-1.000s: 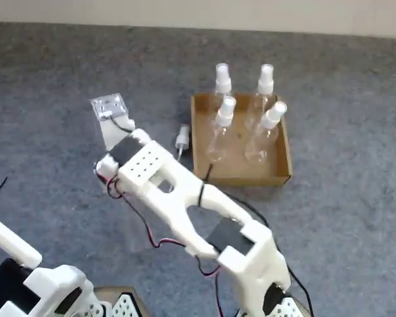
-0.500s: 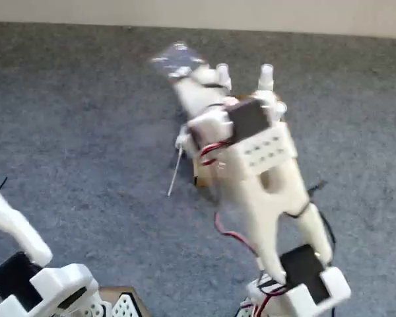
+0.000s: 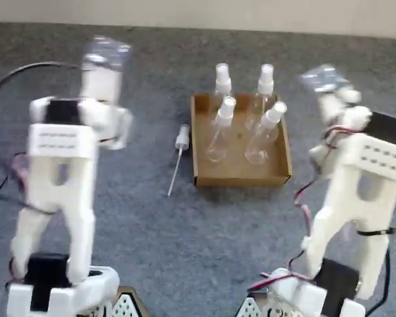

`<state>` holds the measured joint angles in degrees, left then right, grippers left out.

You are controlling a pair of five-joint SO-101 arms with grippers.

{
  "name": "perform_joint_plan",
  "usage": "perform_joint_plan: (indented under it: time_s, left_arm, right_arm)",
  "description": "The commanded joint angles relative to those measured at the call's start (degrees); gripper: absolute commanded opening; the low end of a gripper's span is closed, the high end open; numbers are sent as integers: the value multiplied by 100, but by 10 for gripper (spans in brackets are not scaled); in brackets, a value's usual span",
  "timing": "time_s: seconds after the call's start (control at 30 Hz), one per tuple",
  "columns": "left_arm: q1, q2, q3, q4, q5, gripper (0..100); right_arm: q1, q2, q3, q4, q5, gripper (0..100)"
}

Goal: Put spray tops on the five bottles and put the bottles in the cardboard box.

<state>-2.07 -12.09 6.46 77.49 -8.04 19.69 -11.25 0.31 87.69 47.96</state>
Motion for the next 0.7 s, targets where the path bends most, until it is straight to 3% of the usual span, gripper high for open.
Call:
perform_joint_plan:
  time_s: [0.0,0.27,0.67]
  left_arm:
    - [699,831,-233,-932,668,225]
    - [1024,1807,-233,-1899,1011,224]
    - [1323,1930,-242,-2321,1011,223]
  right_arm:
    - [567,637,215,-1086,97,5]
    - [901,2114,312,-2501,70,5]
    - [919,2730,321,-2800,88,36]
